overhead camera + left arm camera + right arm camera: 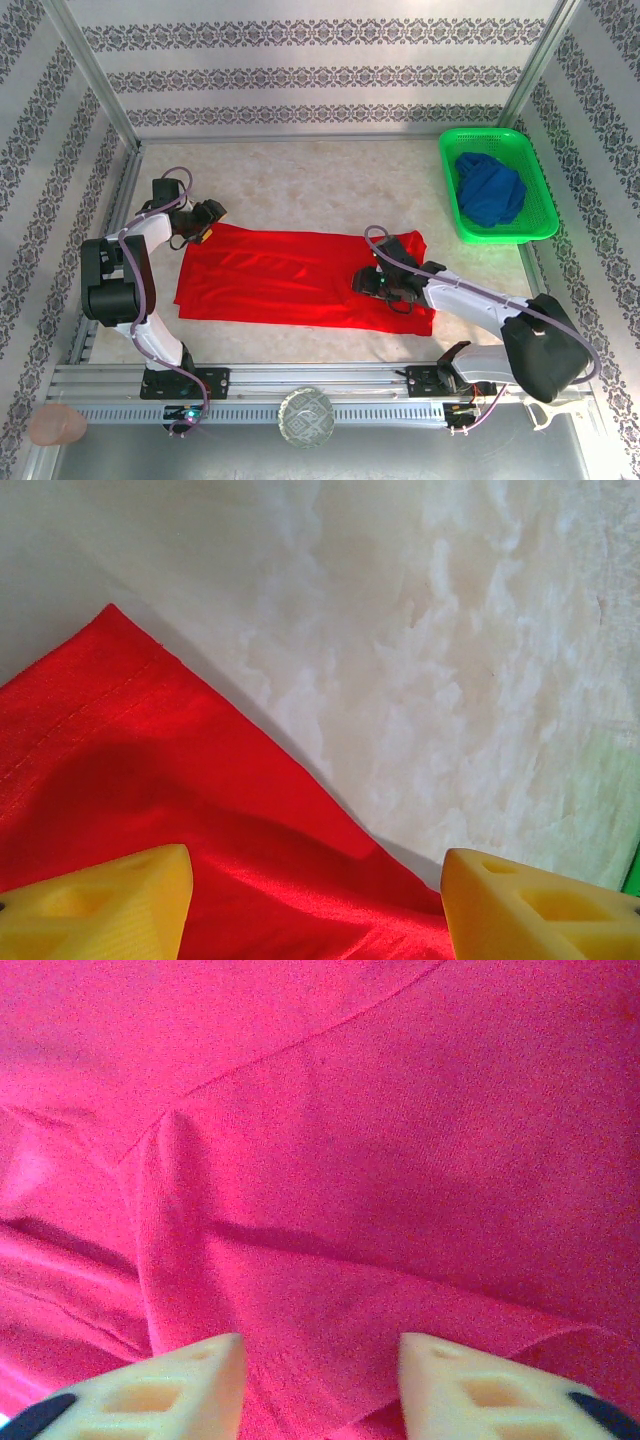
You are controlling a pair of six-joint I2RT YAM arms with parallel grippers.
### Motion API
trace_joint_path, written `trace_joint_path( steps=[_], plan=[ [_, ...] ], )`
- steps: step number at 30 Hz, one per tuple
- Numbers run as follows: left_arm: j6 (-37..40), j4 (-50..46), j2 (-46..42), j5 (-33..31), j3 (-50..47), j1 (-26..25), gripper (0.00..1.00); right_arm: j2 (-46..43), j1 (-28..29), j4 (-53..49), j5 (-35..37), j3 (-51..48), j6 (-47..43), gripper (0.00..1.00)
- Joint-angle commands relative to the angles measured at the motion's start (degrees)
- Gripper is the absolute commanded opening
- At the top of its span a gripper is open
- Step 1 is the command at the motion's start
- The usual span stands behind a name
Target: Fold the inside-out t-shirt
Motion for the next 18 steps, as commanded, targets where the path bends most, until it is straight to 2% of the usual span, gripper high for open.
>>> trace_joint_path(
  steps=[1, 6, 10, 18],
  plan=[
    [-0.1, 0.1, -0.8, 0.5, 0.5, -0.6, 0.67, 0.8, -0.6, 2.2, -1.0, -0.5, 1.8, 0.39],
    [0.0, 0.3, -0.9, 0.9, 0.6, -0.6, 0.67, -3.2, 0.5, 1.2, -1.0, -1.1, 2.8, 0.43],
    [0.0, 0.5, -1.3, 1.0, 0.6, -0.6, 0.67, -7.6, 3.6, -2.5, 0.9, -0.7, 3.4, 0.44],
    [-0.6, 1.0, -1.4, 1.3, 0.6, -0.6, 0.67, -9.5, 8.8, -3.4, 2.9, -3.0, 8.5, 0.42]
  ],
)
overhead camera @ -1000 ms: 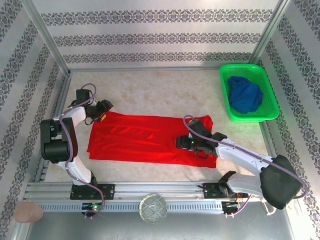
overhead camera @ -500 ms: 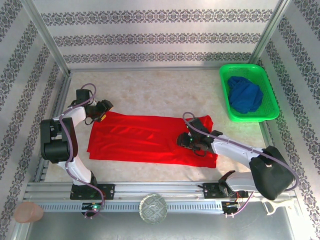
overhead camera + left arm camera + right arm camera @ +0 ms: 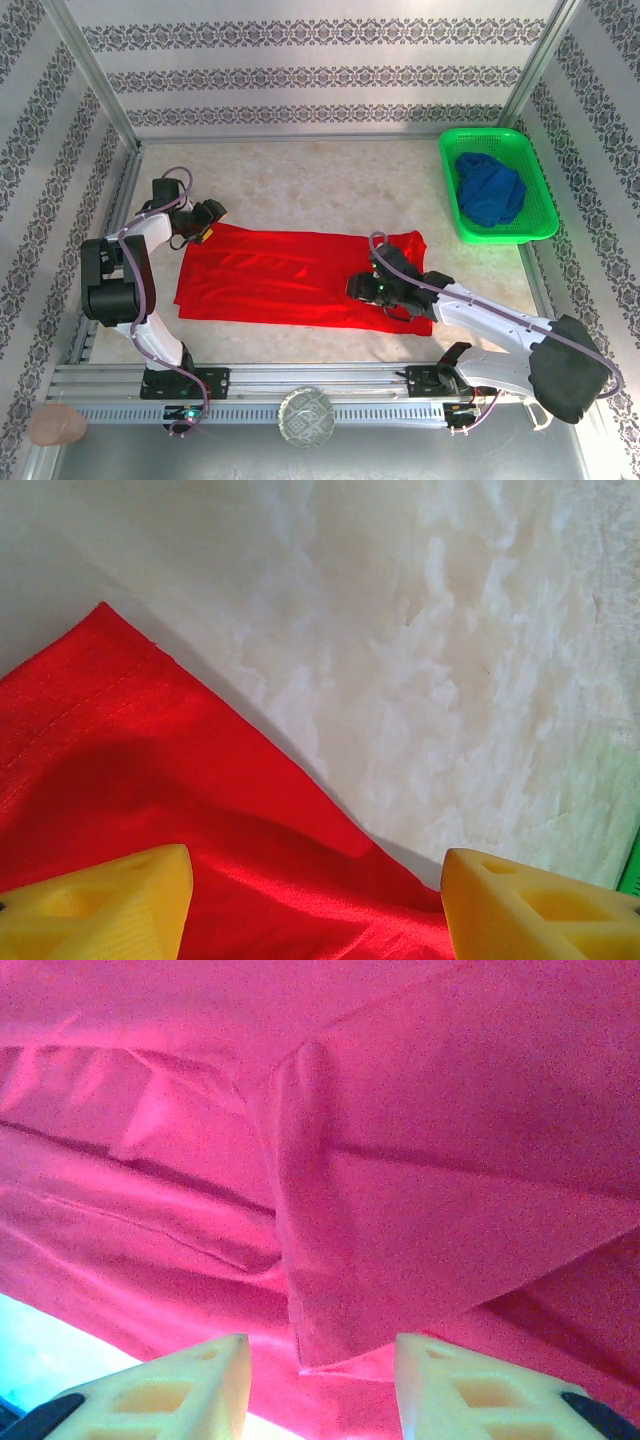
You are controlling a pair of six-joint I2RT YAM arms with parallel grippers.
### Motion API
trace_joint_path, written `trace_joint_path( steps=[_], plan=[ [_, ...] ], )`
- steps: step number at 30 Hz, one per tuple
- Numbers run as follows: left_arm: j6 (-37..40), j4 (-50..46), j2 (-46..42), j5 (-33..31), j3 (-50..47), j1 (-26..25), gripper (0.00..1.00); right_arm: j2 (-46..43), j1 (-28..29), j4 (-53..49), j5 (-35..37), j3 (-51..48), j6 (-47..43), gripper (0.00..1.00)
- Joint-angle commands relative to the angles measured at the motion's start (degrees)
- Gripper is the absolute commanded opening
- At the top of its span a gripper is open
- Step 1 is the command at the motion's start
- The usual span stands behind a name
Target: Fold the inside-out t-shirt
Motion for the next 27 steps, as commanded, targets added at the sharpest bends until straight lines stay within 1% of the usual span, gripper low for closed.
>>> trace_joint_path(
  steps=[1, 6, 14, 16, 20, 23, 27],
  plan=[
    [-0.6, 0.8, -1.4, 0.9, 0.6, -0.6, 0.67, -0.4, 1.7, -0.5, 2.0, -2.1, 3.9, 0.42],
    [-0.7, 0.9, -1.2, 0.9, 0.6, -0.6, 0.67, 2.4, 3.3, 2.2, 2.1, -1.8, 5.0, 0.41],
    [-0.7, 1.2, -0.9, 0.9, 0.6, -0.6, 0.67, 8.1, 3.4, 5.6, 2.0, 1.1, 4.7, 0.40],
    [-0.6, 1.2, -0.9, 1.0, 0.6, -0.6, 0.67, 9.2, 3.4, 6.0, 2.1, 1.6, 4.5, 0.35],
    [-0.5, 1.3, -0.8, 1.1, 0.5, -0.6, 0.67, 9.6, 3.5, 6.4, 1.9, 2.3, 4.3, 0.19],
    [-0.6, 1.6, -0.7, 1.2, 0.4, -0.6, 0.67, 8.8, 3.4, 6.4, 2.0, 2.2, 4.1, 0.00],
    [-0.7, 1.6, -0.6, 1.4, 0.2, -0.6, 0.67, 7.2, 4.2, 6.0, 1.9, 2.2, 4.6, 0.00]
  ],
)
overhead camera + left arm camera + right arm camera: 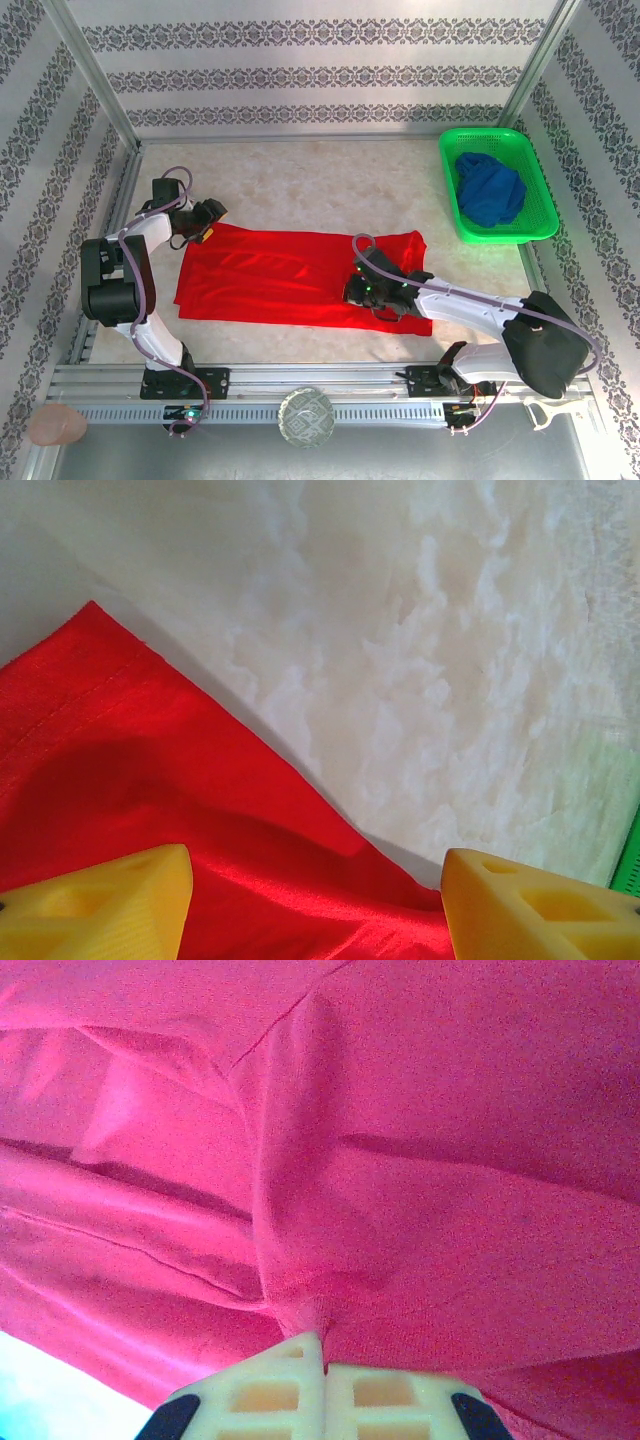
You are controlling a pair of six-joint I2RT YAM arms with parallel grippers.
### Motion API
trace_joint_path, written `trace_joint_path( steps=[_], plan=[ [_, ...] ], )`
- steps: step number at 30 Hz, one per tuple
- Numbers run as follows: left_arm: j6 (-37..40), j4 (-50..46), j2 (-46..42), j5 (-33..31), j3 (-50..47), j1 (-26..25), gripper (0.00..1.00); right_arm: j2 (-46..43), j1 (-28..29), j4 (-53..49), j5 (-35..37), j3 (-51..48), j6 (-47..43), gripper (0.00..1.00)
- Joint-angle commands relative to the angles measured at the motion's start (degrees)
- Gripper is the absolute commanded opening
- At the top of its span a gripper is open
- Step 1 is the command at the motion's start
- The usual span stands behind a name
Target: Fold the inside-out t-shirt
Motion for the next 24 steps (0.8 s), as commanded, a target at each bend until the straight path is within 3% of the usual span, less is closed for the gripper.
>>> trace_joint_path(
  steps=[1, 15, 17, 18, 19, 24],
  plan=[
    [-0.5, 1.4, -0.6, 0.8, 0.2, -0.6, 0.67, -1.9, 1.2, 0.1, 0.7, 1.3, 0.3, 0.00],
    [-0.8, 1.7, -1.3, 0.8, -0.9, -0.6, 0.67, 2.9, 13.0, 3.6, 2.9, 1.4, 6.2, 0.01],
    [-0.8, 1.7, -1.3, 0.7, -0.9, -0.6, 0.67, 4.4, 15.1, 4.9, 2.0, 1.5, 6.8, 0.19],
    [-0.7, 1.5, -1.3, 0.7, -0.7, -0.6, 0.67, 5.0, 16.1, 5.0, 1.3, 1.8, 7.2, 0.35],
    [-0.7, 1.4, -1.4, 0.8, -0.6, -0.6, 0.67, 5.1, 16.7, 4.7, 0.7, 2.0, 7.2, 0.41],
    [-0.1, -0.5, -2.6, 1.6, 1.0, -0.6, 0.67, -4.3, 14.5, -0.3, 1.1, 1.6, 4.8, 0.41]
  ],
)
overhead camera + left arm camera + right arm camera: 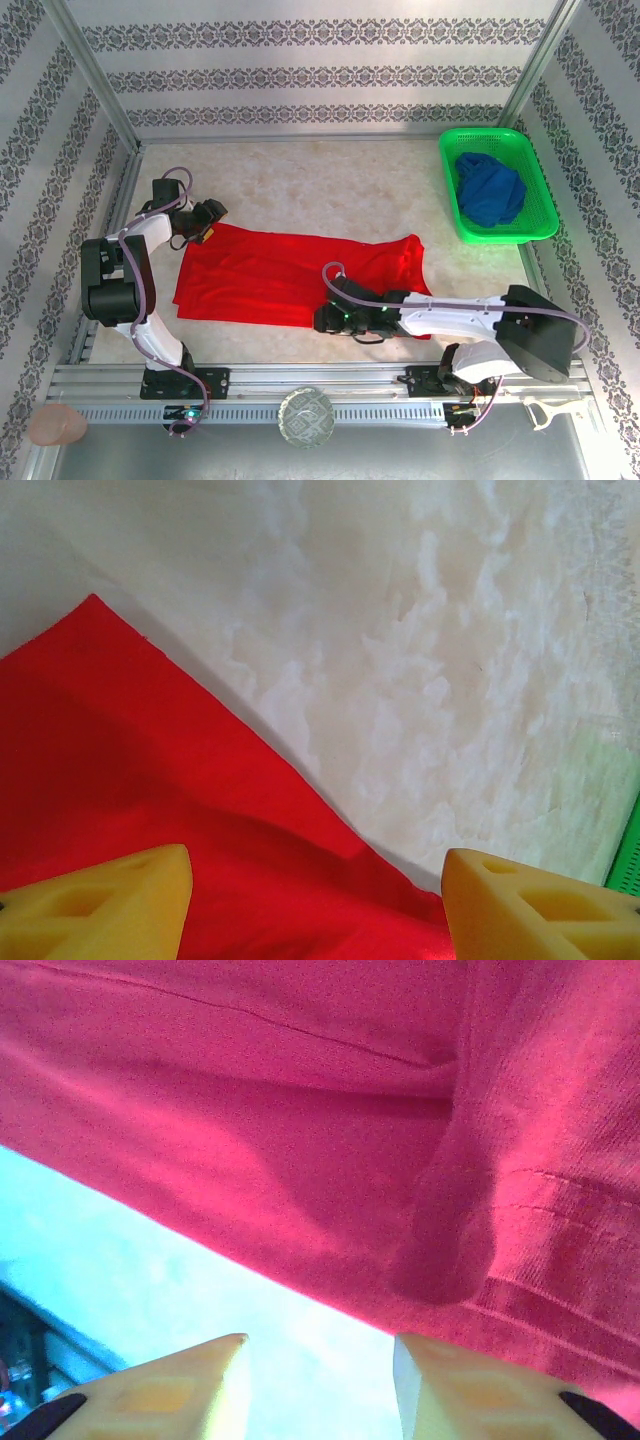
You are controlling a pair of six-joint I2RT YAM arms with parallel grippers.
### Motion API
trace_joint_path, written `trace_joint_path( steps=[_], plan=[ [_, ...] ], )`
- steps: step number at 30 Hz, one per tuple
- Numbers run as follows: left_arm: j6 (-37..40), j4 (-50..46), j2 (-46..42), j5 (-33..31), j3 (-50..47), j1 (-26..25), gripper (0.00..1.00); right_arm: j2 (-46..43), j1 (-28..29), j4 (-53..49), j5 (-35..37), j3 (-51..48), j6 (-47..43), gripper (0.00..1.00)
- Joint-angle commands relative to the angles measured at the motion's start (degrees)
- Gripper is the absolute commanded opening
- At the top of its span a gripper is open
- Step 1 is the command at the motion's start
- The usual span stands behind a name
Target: Fold the inside-out t-shirt
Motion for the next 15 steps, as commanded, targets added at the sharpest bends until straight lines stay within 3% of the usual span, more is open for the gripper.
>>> trace_joint_path(
  steps=[1, 3, 7, 11, 15],
  plan=[
    [0.5, -1.0, -2.7, 1.3, 1.7, -0.6, 0.67, -8.5, -3.6, -4.1, 0.6, 0.9, -2.1, 0.39],
    [0.6, -1.6, -3.3, 1.9, 2.4, -0.6, 0.67, -12.7, -8.2, -7.5, 0.6, 1.1, -4.6, 0.37],
    [0.8, -2.1, -3.2, 3.0, 3.5, -0.6, 0.67, -15.7, -22.8, -8.2, -3.9, 0.4, -10.4, 0.36],
    [1.3, -1.8, -1.9, 3.4, 3.1, -0.6, 0.67, -9.3, -35.2, -1.7, -9.3, 1.1, -15.9, 0.34],
    [1.6, -0.3, 0.4, 4.1, 1.6, -0.7, 0.67, 1.9, -43.1, 3.8, -13.3, 2.0, -19.4, 0.28]
  ],
)
